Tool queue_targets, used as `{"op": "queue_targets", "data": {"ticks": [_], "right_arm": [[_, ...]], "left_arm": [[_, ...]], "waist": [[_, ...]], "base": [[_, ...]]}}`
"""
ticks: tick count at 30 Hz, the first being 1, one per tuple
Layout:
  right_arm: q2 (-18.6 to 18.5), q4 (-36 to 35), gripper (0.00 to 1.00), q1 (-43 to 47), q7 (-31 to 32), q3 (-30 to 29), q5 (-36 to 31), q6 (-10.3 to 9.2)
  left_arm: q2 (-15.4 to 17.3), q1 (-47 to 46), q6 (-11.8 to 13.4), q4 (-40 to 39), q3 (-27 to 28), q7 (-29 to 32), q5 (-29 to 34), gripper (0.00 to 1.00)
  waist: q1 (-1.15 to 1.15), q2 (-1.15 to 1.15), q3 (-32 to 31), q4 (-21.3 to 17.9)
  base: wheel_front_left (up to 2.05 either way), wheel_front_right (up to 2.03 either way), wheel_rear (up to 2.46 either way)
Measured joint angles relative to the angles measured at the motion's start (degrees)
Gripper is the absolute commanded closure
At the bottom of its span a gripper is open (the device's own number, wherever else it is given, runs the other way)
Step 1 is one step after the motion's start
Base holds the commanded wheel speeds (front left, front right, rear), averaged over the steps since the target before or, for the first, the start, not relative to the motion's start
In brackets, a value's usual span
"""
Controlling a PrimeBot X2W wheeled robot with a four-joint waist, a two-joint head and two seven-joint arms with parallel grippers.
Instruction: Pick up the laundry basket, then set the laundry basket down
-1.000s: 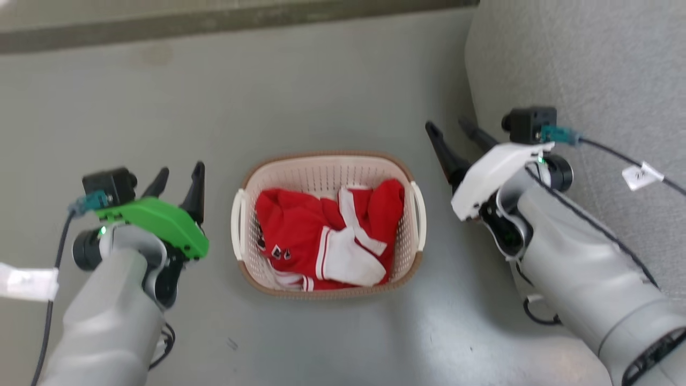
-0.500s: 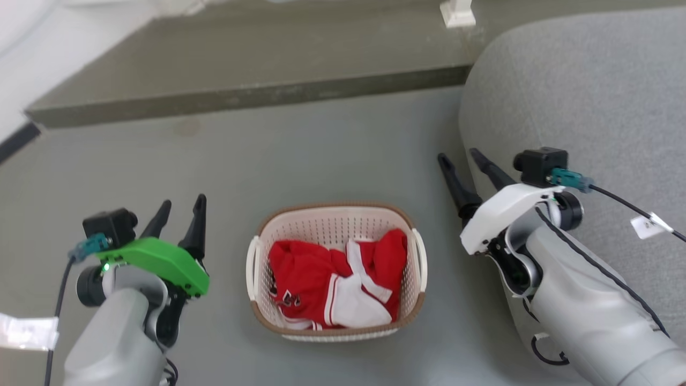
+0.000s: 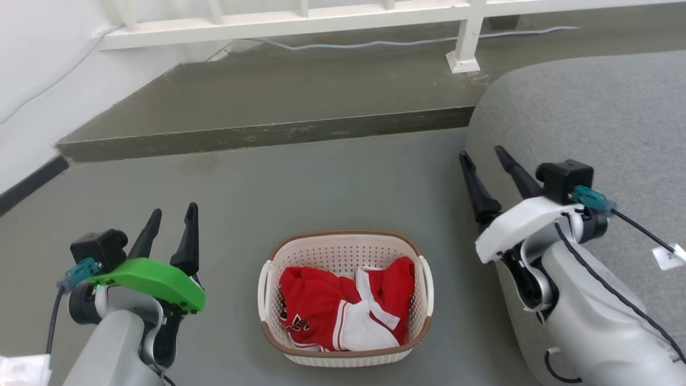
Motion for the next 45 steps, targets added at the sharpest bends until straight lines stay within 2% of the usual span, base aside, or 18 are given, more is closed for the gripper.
{"op": "queue_targets", "data": {"ticks": [6, 8, 13, 28, 45], "right_arm": [[-0.3, -4.5, 0.0, 2.6, 0.0, -1.5, -3.1, -0.59], [-0.4, -5.4, 0.0, 3.9, 0.0, -2.4, -3.7, -1.58], [-0.4, -7.6, 0.0, 6.9, 0.0, -4.9, -5.5, -2.44], [0.1, -11.2, 0.0, 11.7, 0.0, -8.2, -8.5, -3.0], [1.1, -13.0, 0.0, 14.1, 0.0, -10.0, -10.5, -3.01]], "left_arm": [[-0.3, 3.6, 0.5, -4.0, 2.2, 0.0, 2.5, 0.0], [-0.9, 4.8, 0.6, -5.2, 3.1, 0.0, 2.7, 0.0], [-1.3, 7.1, 1.0, -7.6, 5.0, 0.0, 3.3, 0.0], [-2.7, 11.1, 1.1, -13.3, 7.9, 0.0, 7.3, 0.0], [-4.3, 13.7, 0.8, -16.2, 9.6, 0.0, 9.8, 0.0]], "waist": [[0.0, 0.0, -0.3, 0.5], [0.0, 0.0, -0.4, 0.5], [0.0, 0.0, -0.3, 0.4], [0.0, 0.0, 0.3, -0.2], [0.0, 0.0, 0.3, -0.1]], "base": [[0.0, 0.0, 0.0], [0.0, 0.0, 0.0], [0.0, 0.0, 0.0], [0.0, 0.0, 0.0], [0.0, 0.0, 0.0]]}}
